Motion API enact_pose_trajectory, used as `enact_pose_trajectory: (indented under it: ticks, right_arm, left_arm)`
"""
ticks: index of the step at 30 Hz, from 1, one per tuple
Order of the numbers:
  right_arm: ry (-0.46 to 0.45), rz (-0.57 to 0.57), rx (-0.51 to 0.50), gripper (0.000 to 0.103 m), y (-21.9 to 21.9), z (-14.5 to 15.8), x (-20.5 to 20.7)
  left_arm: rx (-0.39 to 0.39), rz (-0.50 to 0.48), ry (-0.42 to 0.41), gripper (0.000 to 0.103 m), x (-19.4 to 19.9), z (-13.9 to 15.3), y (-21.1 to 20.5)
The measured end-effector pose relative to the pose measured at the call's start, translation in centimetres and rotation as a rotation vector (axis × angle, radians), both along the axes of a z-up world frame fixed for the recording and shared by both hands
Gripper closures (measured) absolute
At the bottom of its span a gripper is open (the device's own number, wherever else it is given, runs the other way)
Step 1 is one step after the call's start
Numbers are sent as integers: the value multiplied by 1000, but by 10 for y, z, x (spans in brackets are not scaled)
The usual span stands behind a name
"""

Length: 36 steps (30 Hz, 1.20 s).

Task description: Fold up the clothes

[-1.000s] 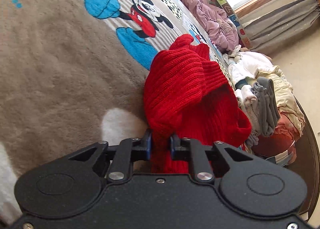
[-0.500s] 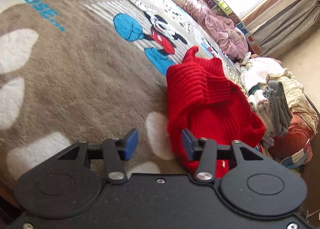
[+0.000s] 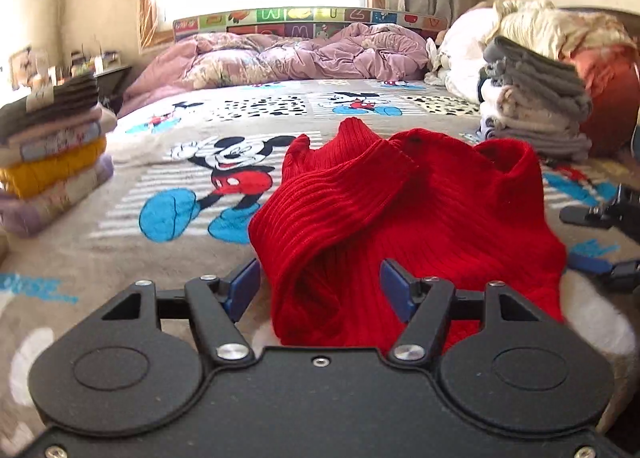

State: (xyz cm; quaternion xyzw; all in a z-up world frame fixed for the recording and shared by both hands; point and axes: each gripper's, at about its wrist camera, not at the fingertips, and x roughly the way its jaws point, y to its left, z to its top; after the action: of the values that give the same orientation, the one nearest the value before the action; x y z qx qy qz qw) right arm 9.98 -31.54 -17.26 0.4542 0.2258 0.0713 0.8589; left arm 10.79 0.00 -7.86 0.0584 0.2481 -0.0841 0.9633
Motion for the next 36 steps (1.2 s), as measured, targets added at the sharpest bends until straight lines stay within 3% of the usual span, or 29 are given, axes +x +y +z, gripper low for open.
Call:
enact_pose_trajectory:
  ticks: [7, 11, 16, 17, 18, 19, 20, 22, 24, 26, 32, 34, 36]
  right_arm:
    - [-16, 1, 93, 30, -20, -10, 36]
    - [-33, 26, 143, 30, -31, -13, 57]
    - [-67, 51, 220, 30, -41, -18, 82]
    - [-76, 55, 224, 30, -42, -19, 86]
    - [-85, 59, 224, 30, -41, -20, 89]
    - [-94, 62, 205, 31, -40, -20, 90]
    - [-104, 65, 184, 31, -37, -20, 91]
    - [-124, 72, 124, 31, -31, -18, 90]
    - [-137, 76, 79, 31, -26, -16, 89]
    - [-151, 75, 67, 31, -26, -16, 86]
    - [-199, 72, 93, 31, -31, -20, 83]
    - [-211, 72, 112, 31, -33, -23, 81]
    - [-220, 72, 128, 31, -35, -24, 80]
  left_arm:
    - [298, -74, -44, 37, 42, -18, -56]
    - [508, -122, -62, 37, 69, -33, -88]
    - [703, -93, -90, 40, 94, -57, -97]
    - [687, -76, -87, 58, 97, -58, -90]
    - [659, -56, -78, 69, 100, -56, -82]
    - [631, -36, -69, 88, 102, -53, -74]
    - [567, 2, -65, 92, 105, -45, -60]
    - [438, 76, -56, 92, 110, -28, -30]
    - [246, 152, -20, 93, 115, -10, 9]
    - [106, 217, 3, 94, 114, 0, 44]
    - [-293, 427, 130, 94, 91, -8, 137]
    - [-400, 488, 167, 94, 82, -15, 160]
    - [-434, 541, 190, 95, 70, -20, 172]
